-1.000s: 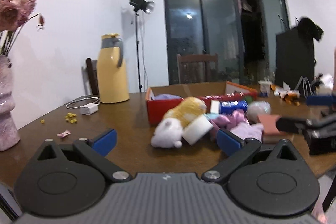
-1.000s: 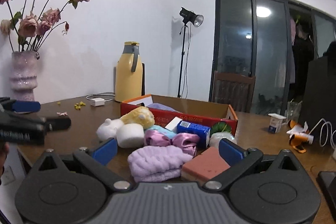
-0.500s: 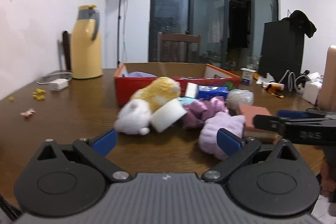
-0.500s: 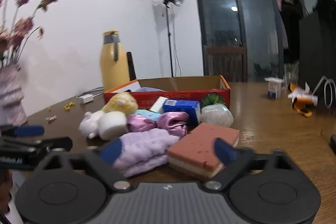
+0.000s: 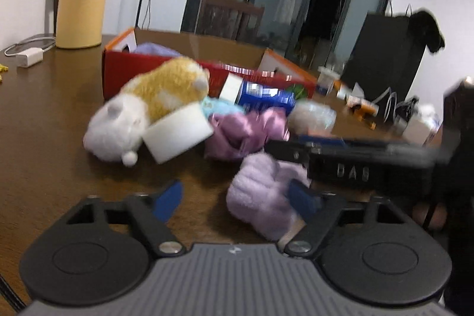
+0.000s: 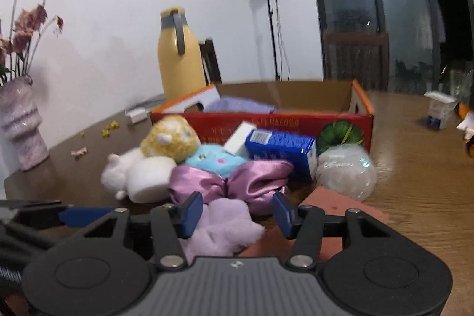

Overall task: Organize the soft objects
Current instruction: 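Close the right gripper on the lilac fluffy hair band, then carry the hair band into the box beside the sachet and release it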

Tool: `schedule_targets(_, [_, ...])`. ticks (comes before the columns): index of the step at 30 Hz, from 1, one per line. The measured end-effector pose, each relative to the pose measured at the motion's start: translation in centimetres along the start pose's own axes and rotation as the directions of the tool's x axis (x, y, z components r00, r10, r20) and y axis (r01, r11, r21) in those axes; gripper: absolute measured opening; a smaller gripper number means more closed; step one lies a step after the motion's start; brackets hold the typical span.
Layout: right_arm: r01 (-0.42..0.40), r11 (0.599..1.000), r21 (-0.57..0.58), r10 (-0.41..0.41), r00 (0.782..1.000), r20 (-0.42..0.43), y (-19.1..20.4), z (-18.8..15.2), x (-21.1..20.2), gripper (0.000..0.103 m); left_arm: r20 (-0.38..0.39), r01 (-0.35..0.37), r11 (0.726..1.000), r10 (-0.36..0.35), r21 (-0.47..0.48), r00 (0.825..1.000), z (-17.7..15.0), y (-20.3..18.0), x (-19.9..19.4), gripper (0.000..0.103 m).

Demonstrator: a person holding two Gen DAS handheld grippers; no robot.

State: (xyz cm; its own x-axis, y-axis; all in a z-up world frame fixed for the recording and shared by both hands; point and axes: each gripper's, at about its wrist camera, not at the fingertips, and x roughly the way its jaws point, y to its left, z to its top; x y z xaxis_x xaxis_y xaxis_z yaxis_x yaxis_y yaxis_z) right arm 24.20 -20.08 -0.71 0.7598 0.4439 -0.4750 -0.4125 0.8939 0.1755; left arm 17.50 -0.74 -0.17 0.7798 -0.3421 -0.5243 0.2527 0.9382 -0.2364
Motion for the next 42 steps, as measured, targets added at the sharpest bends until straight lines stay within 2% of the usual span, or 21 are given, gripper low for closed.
schedule_targets(1, [-0.008,1.0,-0.009,0.008,1.0,-0.008,0.1,0.1,0.2,0.051,0.006,0.019,1.0,-0.019,0.0,1.0,0.0,0.1,-0.1,0.056])
schedule_targets(3, [-0.033,0.999,-0.031,0.032,0.999,-0.032,0.5,0.1,0.2,0.038,0.018,0.063,0.998,-0.063,0.019,0.998,-0.1,0.3,-0.7,0.038])
schedule_targets(4, [-0.046,0.998,-0.032,0.045,0.998,-0.039,0.9,-0.1,0.1,0.033,0.017,0.071,0.997,-0.071,0.023,0.997,0.0,0.4,-0.9,0.033])
schedule_targets(7, [-0.059,0.998,-0.034,0.057,0.997,-0.053,1.8,-0.6,-0.9,0.025,0.02,0.06,0.998,-0.06,-0.001,0.998,0.0,1.6,-1.7,0.027])
schedule_targets(9, [-0.082,0.997,-0.006,0.082,0.995,-0.06,2.4,-1.3,-1.9,0.025,0.013,0.062,0.997,-0.061,-0.055,0.998,0.0,2.8,-2.4,0.026])
schedule_targets(12, [-0.108,0.994,0.029,0.109,0.993,-0.054,3.4,-2.4,-3.5,0.025,0.015,0.114,0.98,-0.114,-0.161,0.993,-0.1,4.3,-3.7,0.026])
schedule_targets(14, [-0.124,0.991,0.057,0.126,0.992,-0.03,3.6,-2.7,-4.6,0.027,0.025,0.086,0.974,-0.083,-0.207,0.996,-0.1,4.8,-4.3,0.037])
schedule_targets(16, [-0.133,0.988,0.079,0.134,0.991,-0.005,3.4,-2.7,-5.1,0.027,0.038,0.068,0.975,-0.062,-0.213,0.997,0.0,5.0,-4.6,0.055])
schedule_targets(18, [-0.112,0.989,0.093,0.113,0.994,-0.005,3.0,-2.6,-4.9,0.028,0.048,0.056,0.974,-0.047,-0.219,0.998,0.2,5.0,-4.7,0.059])
schedule_targets(20, [-0.101,0.99,0.101,0.104,0.994,-0.021,2.7,-2.6,-4.2,0.029,0.041,0.069,0.974,-0.062,-0.214,0.997,0.1,4.7,-4.3,0.059])
schedule_targets(23, [-0.092,0.988,0.127,0.098,0.994,-0.044,2.4,-3.0,-3.4,0.032,0.022,0.078,0.978,-0.075,-0.192,0.997,-0.3,4.0,-3.7,0.055])
schedule_targets(25, [-0.094,0.985,0.142,0.102,0.994,-0.049,2.3,-3.4,-3.1,0.032,0.007,0.064,0.982,-0.064,-0.179,0.998,-0.6,3.7,-3.3,0.04])
schedule_targets(27, [-0.11,0.98,0.168,0.12,0.991,-0.051,2.0,-3.5,-2.9,0.032,-0.006,0.071,0.98,-0.074,-0.183,0.997,-0.9,3.7,-3.0,0.034])
schedule_targets(30, [-0.122,0.973,0.194,0.135,0.989,-0.057,1.6,-3.8,-2.8,0.029,-0.005,0.073,0.979,-0.075,-0.188,0.997,-0.9,3.8,-3.0,0.032])
schedule_targets(33, [-0.129,0.975,0.178,0.141,0.988,-0.058,2.1,-3.9,-2.9,0.02,-0.003,0.075,0.98,-0.077,-0.185,0.997,-1.0,3.8,-3.3,0.029])
schedule_targets(37, [-0.125,0.981,0.147,0.134,0.99,-0.053,2.7,-3.6,-3.3,0.015,0.018,0.089,0.983,-0.087,-0.163,0.996,-0.7,3.5,-4.1,0.026])
schedule_targets(42, [-0.146,0.981,0.13,0.145,0.989,0.022,2.6,-1.3,-5.1,0.015,0.086,0.127,0.986,-0.118,-0.107,0.989,2.0,2.6,-4.7,0.026])
